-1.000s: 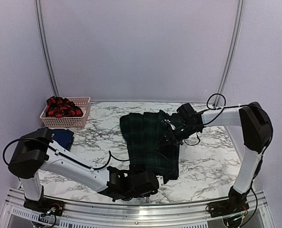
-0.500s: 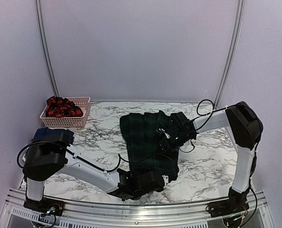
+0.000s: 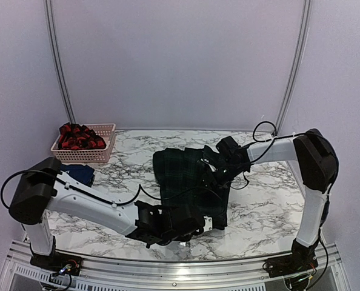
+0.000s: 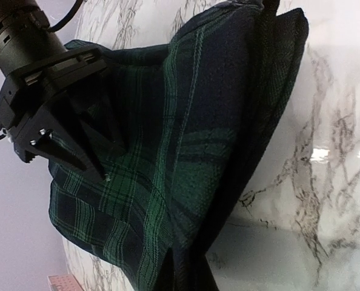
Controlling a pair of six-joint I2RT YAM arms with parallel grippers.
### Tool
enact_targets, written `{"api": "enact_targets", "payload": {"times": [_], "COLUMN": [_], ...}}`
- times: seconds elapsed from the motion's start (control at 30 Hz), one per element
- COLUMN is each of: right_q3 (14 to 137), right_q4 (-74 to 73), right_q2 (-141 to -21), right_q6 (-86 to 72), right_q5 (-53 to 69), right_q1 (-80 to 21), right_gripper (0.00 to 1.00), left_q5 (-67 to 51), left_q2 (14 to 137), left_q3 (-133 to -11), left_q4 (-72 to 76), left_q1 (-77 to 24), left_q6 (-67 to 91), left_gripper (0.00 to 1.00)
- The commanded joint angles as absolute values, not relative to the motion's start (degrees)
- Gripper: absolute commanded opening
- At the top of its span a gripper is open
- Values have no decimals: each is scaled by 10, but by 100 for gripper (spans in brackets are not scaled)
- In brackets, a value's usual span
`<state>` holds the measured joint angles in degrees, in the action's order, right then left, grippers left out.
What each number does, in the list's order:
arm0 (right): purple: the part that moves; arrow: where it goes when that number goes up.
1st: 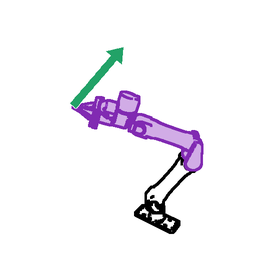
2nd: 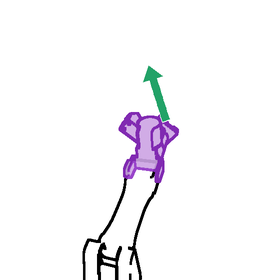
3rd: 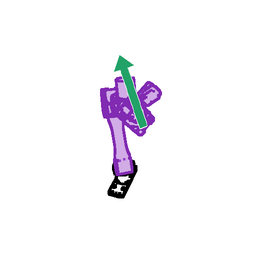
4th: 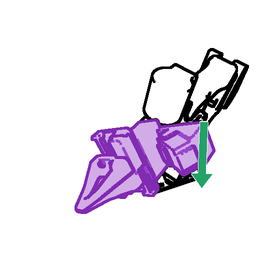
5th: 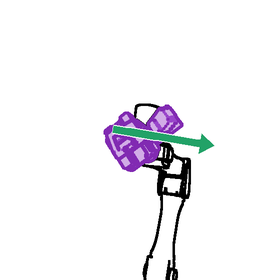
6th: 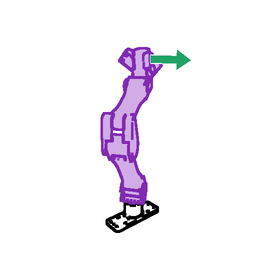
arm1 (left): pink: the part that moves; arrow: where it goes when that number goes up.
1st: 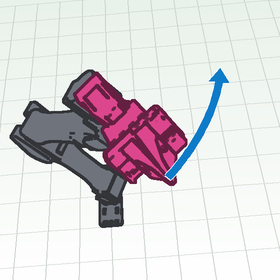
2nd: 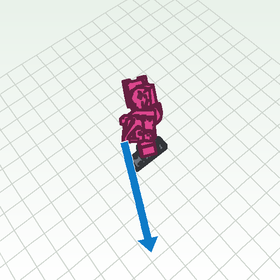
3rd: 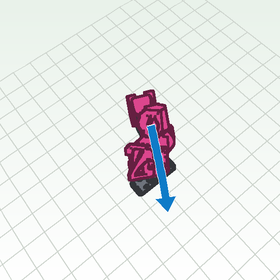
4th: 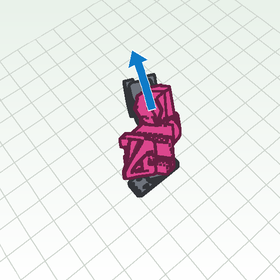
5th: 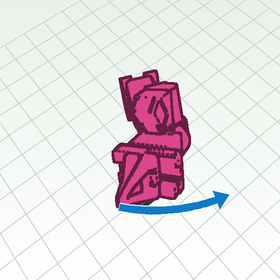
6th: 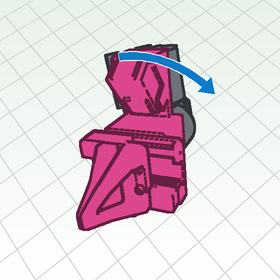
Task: Fold and stack the mixed laundry pile
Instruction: Pick up the rectangle-folded skirt from the center of the board, then fold the rectangle-folded skirt at the center of the board.
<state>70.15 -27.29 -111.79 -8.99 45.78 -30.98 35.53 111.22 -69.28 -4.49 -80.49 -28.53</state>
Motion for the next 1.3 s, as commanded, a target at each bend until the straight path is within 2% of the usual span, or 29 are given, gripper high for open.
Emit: {"api": "enact_targets", "payload": {"times": [0.0, 0.13, 0.3, 0.6, 0.8, 0.9, 1.03, 1.27], "right_q3": [781, 804, 775, 614, 553, 579, 685, 829], "right_q4": [-294, -255, -192, -100, -69, -117, -242, -357], "right_q2": [-1089, -1128, -1163, -1177, -1132, -1098, -1080, -1099], "right_q6": [-79, -98, -128, -138, -172, -158, -99, -30], "right_q5": [462, 501, 524, 495, 499, 488, 467, 459], "right_q1": [-312, -313, -336, -445, -510, -508, -497, -437], "right_gripper": [41, 42, 40, 38, 38, 39, 43, 47], "left_q5": [276, 239, 233, 210, 174, 142, 91, 36], "left_q2": [1043, 1012, 984, 945, 926, 920, 911, 896], "left_q3": [-708, -713, -736, -805, -816, -809, -797, -801], "left_q4": [-154, -201, -250, -303, -310, -321, -334, -352], "left_q1": [-816, -818, -817, -790, -754, -754, -757, -757], "left_q6": [-225, -198, -178, -169, -169, -166, -152, -150], "left_gripper": [0, 0, 0, 0, 0, 0, 0, 0]}}
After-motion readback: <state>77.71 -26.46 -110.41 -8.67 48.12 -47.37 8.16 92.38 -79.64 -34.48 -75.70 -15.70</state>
